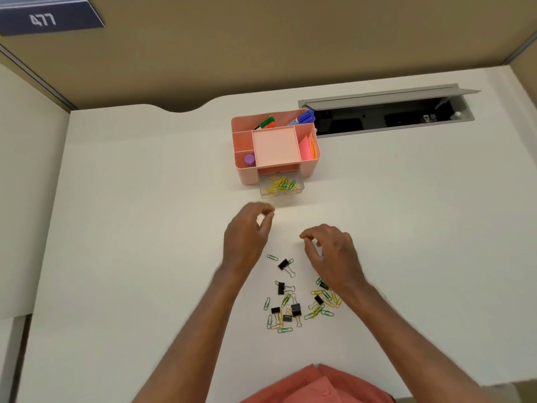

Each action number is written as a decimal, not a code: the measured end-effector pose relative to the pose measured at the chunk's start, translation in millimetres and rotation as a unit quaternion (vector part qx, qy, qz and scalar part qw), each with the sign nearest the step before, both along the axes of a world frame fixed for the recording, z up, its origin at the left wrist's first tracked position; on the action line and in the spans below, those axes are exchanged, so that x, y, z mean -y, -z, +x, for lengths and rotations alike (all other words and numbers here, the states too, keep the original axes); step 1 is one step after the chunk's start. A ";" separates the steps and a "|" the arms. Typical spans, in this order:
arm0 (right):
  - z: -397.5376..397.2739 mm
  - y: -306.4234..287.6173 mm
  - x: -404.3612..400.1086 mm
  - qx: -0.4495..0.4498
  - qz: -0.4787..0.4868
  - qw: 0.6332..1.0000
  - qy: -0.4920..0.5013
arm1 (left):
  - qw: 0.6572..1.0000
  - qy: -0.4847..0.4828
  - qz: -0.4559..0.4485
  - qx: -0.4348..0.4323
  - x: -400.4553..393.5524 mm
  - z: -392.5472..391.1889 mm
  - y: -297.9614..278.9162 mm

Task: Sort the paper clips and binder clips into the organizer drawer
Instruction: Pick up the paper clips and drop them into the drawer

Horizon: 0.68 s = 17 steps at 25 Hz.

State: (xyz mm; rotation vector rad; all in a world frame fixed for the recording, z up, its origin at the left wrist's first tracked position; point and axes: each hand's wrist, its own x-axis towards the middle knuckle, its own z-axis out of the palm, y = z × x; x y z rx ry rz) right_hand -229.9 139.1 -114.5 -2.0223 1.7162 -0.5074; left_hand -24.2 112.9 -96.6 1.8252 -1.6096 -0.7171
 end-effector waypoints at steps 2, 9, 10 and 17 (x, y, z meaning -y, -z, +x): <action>2.7 12.4 -15.7 -0.041 0.023 0.998 -0.039 | 0.997 0.038 0.073 0.012 -33.9 6.1 20.5; 7.1 33.5 -30.3 -0.131 0.010 0.985 -0.114 | 0.972 0.125 0.123 0.156 -75.3 3.2 45.6; 7.7 33.7 -29.1 -0.138 0.003 0.983 -0.120 | 0.970 0.119 0.123 0.171 -73.3 -0.8 44.4; 19.1 20.0 -23.6 -0.172 0.072 0.978 -0.096 | 0.966 0.102 0.155 0.178 -65.0 -10.1 38.1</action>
